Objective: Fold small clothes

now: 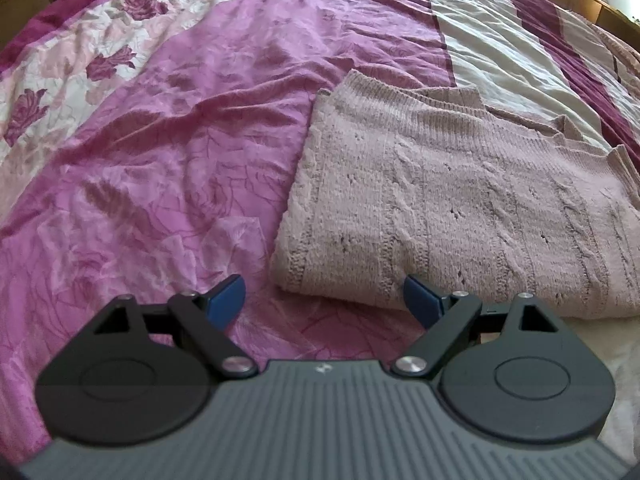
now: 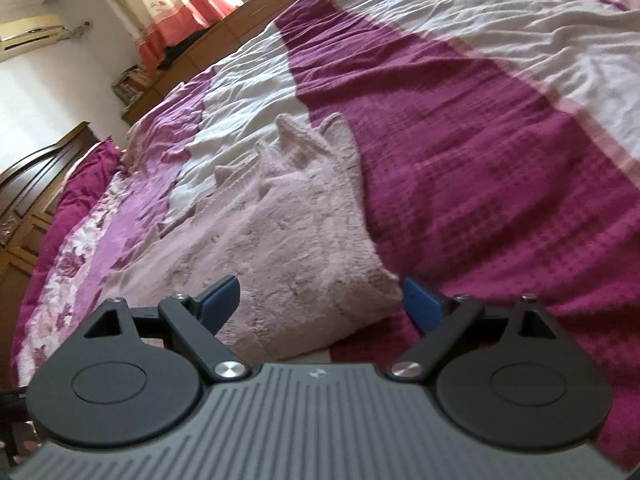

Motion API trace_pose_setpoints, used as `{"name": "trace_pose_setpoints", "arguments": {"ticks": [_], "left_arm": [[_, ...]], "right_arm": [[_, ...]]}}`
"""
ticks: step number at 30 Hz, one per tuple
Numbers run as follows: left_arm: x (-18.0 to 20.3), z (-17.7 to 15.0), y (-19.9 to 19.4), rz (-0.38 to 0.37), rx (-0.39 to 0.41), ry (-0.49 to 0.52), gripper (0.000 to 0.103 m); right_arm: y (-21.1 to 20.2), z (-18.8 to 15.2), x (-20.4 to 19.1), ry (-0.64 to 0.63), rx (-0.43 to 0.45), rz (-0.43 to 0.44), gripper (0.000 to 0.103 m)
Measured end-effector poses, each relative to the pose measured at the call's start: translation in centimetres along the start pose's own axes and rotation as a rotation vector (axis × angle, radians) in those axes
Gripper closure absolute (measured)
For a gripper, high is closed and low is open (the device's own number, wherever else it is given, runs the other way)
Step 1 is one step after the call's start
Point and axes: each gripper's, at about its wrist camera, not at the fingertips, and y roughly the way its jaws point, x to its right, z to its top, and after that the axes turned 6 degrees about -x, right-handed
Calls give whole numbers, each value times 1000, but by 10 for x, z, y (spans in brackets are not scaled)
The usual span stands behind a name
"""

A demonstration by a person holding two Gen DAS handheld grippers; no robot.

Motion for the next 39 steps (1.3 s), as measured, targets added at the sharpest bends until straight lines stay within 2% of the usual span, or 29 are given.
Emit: {"name": "trace_pose_setpoints", "arguments": {"ticks": [7,15,18,20,23,39], "left_arm": [[5,-1,0,0,-2,20,15],[11,-2,1,7,-6,43,15],[11,-2,1,7,-7,45,15],[11,-2,2,7,-8,48,15],[11,-2,2,7,-10,50,15],[13,-5,3,15,-13,64,15]], "right_arm": [[14,11,3,57,-33,104,10],[24,18,9,147,-30,205,12],[26,17,9,167,-23,215,20],[27,17,11,190,-18,224,32],[28,14,16,228,-16,235,45],[38,10,19,274,6,240,45]]}}
